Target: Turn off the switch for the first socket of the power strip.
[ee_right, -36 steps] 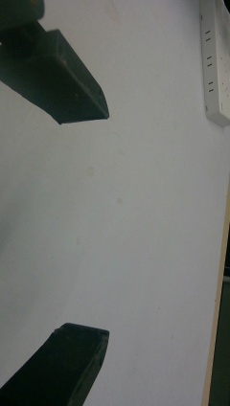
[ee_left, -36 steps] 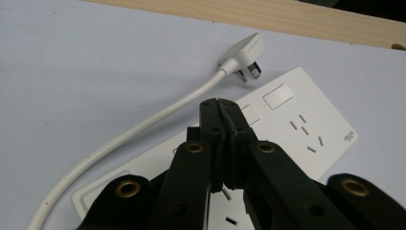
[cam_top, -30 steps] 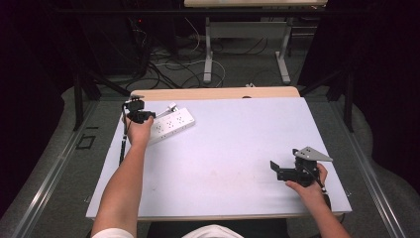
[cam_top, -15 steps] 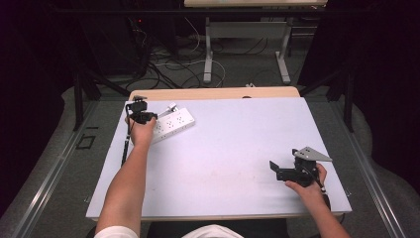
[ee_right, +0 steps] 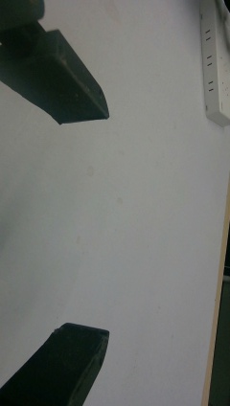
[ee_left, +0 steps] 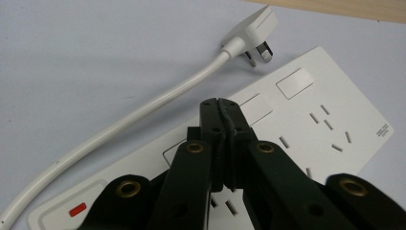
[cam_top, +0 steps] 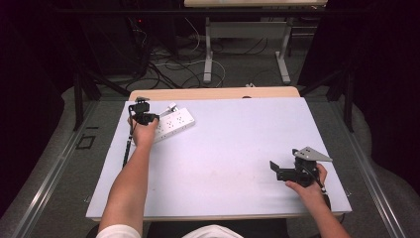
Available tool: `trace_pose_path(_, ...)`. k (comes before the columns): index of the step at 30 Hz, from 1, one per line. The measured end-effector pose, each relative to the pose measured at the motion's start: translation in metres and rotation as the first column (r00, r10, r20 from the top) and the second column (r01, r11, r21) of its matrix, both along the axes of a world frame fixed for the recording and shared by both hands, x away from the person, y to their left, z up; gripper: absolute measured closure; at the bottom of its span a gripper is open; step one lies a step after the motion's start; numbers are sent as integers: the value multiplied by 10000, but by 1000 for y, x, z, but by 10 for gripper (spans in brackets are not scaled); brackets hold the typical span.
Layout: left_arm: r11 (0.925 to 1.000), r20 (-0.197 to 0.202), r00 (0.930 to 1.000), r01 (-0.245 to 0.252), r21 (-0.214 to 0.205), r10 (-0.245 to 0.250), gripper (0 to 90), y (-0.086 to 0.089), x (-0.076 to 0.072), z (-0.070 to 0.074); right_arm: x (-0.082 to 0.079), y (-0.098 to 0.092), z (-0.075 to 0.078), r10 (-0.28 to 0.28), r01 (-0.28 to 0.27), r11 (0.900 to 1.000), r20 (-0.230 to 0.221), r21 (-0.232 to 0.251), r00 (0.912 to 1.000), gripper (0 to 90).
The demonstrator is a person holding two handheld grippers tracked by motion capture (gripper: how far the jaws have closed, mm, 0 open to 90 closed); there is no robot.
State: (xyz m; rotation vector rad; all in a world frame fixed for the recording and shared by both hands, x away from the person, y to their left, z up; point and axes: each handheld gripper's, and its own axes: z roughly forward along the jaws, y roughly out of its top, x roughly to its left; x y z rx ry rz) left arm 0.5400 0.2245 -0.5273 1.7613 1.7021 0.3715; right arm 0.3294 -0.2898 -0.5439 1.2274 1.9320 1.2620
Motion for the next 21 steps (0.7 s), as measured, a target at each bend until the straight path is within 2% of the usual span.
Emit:
trace_pose_path(1, 10000, 23, 10000, -11, 64, 11, 900, 0, 0, 0, 0, 1, 0, -13, 14, 10000, -68, 58, 10000, 0)
trace_pose_path(2, 10000, -130, 9999, 72, 61, -71, 900, 0, 0, 1, -1, 0, 1, -28, 28, 10000, -135, -25, 9999, 0)
trace_pose_path(3, 10000, -11, 10000, -12, 66, 12, 900, -1, 0, 0, -1, 0, 1, -25, 24, 10000, -108, -67, 9999, 0)
trace_pose_path(4, 9999, -153, 9999, 68, 74, -67, 900, 0, 0, 1, 0, 0, 0, -1, 1, 10000, -2, -6, 10000, 0)
trace_pose_path(6, 9999, -57, 10000, -54, 151, 55, 900, -2, -1, 0, 0, 0, 0, 3, -3, 10000, -4, -2, 10000, 0)
trace_pose_path(14, 9998, -94, 9999, 41, 185, -39, 900, -1, -1, 0, -1, 1, 1, 20, -20, 10000, -122, -16, 9999, 0)
trace_pose_path(18, 9998, -102, 9999, -48, 216, 50, 900, 0, -1, 0, 0, 1, 0, 63, -63, 10000, -14, -14, 10000, 0)
trace_pose_path(21, 9997, 36, 10000, -89, 232, 88, 900, 1, -1, -1, -1, 1, 0, 33, -33, 10000, -78, 11, 10000, 0)
